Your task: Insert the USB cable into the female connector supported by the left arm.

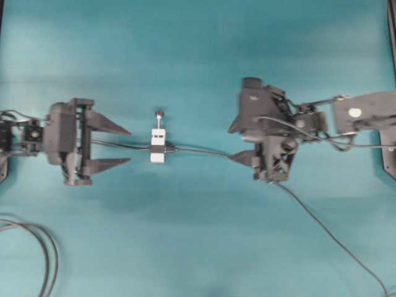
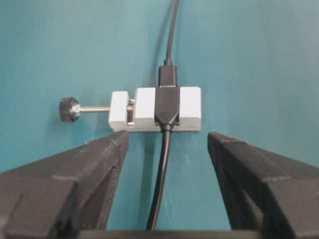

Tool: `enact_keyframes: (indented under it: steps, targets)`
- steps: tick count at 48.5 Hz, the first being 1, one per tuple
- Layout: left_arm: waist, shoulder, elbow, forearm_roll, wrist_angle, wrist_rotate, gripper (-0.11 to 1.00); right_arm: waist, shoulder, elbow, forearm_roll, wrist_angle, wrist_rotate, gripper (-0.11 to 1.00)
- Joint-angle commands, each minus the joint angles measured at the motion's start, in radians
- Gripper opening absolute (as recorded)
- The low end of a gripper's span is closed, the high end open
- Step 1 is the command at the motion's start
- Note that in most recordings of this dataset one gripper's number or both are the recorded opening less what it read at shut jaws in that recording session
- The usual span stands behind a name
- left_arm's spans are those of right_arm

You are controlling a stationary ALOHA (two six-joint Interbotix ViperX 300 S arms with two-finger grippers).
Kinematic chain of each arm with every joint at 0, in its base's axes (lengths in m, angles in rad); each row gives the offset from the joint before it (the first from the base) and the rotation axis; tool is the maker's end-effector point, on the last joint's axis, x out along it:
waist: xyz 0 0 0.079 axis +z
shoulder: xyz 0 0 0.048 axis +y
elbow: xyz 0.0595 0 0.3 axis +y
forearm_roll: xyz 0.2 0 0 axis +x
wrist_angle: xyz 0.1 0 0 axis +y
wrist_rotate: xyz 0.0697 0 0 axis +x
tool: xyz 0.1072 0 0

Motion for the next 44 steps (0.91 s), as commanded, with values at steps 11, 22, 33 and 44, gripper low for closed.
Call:
enact_keyframes:
  steps: [11, 22, 33, 44]
  targets:
    - [-0.002, -0.308, 0.077, -0.002, 0.109, -0.012, 0.73, -0.002, -0.181, 0.193, -0.003, -0.178, -0.011, 0.71]
    - [-0.008, -0.551, 0.107, 0.000, 0.186, -0.009, 0.72, -0.014, -0.351, 0.302, -0.003, -0.241, -0.014, 0.71]
    - [-0.017, -0.727, 0.109, -0.002, 0.397, -0.009, 0.73, -0.021, -0.545, 0.433, -0.002, -0.242, -0.012, 0.70]
    - [-0.023, -0.815, 0.115, -0.002, 0.431, -0.011, 0.72, -0.014, -0.718, 0.515, -0.003, -0.267, -0.020, 0.72]
